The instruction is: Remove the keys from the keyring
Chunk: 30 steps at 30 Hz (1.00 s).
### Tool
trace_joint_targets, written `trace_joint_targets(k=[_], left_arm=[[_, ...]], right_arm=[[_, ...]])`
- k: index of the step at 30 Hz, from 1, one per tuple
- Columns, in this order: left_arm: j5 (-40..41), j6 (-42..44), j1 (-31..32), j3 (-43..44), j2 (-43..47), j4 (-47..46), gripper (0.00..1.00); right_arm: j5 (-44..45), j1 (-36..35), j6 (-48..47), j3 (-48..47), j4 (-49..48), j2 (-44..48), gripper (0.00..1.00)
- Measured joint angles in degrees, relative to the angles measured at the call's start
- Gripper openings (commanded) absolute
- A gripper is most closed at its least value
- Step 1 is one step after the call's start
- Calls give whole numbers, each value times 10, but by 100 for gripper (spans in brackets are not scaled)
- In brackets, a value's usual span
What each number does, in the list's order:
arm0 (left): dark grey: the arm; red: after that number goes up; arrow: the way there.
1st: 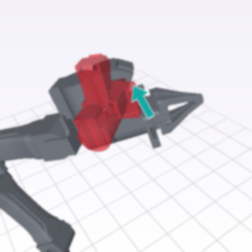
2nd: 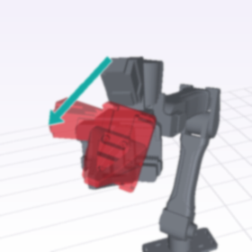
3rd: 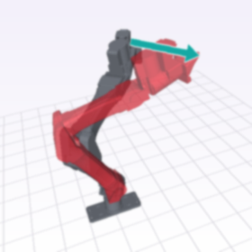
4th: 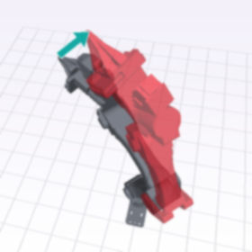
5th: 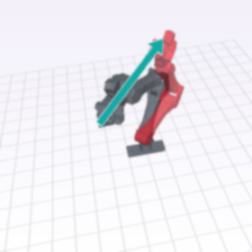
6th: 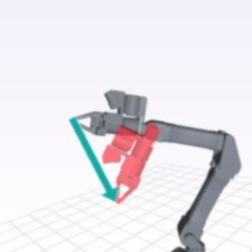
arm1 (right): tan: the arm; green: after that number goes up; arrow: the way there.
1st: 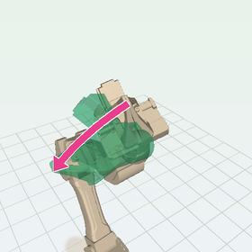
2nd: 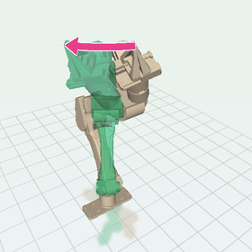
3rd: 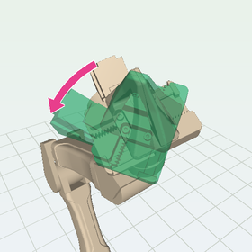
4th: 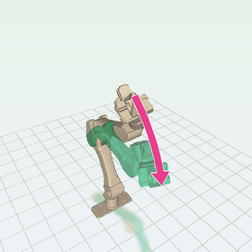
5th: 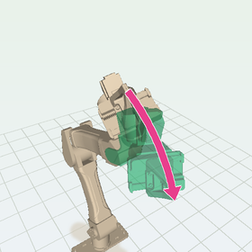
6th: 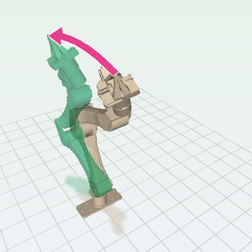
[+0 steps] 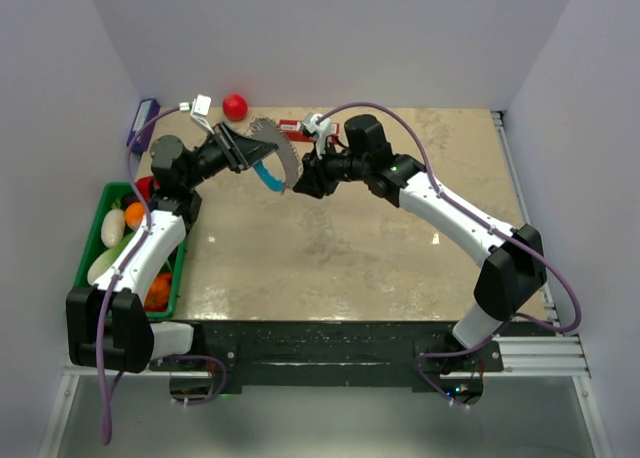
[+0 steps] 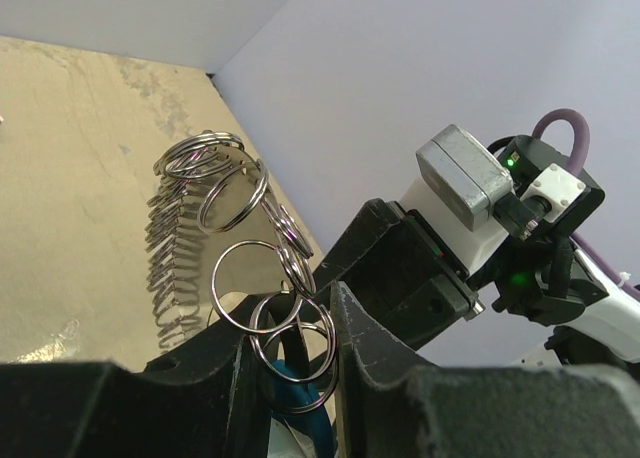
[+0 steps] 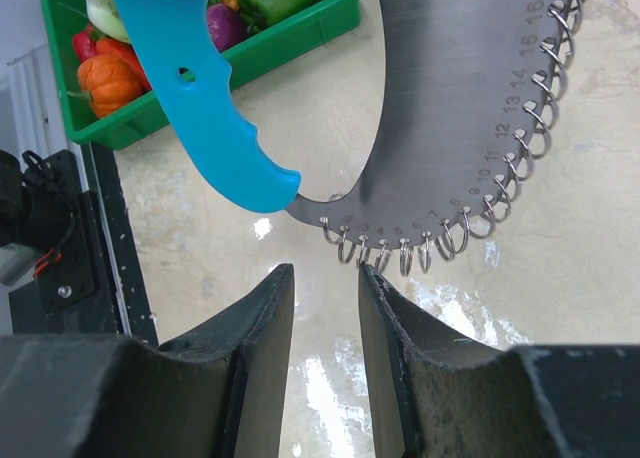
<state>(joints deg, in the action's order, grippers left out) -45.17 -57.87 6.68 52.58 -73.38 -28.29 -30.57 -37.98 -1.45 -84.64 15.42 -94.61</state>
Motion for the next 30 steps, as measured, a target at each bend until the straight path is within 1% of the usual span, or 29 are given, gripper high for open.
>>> trace_joint_targets(k=[7,15,20,30], left_arm=[[0,-1,0,0,0,-4,0],[0,-1,-3,0,0,-8,0],[0,-1,-3,0,0,-8,0],[-2,-2,-3,0,0,-9,0]], right_arm=[[9,-25,-12,0,0,0,39],[38,-53,-36,-8,1,-19,37],[57,-54,-45,-9,5,-31,34],[71,-52,-61,-17,21,-31,37]])
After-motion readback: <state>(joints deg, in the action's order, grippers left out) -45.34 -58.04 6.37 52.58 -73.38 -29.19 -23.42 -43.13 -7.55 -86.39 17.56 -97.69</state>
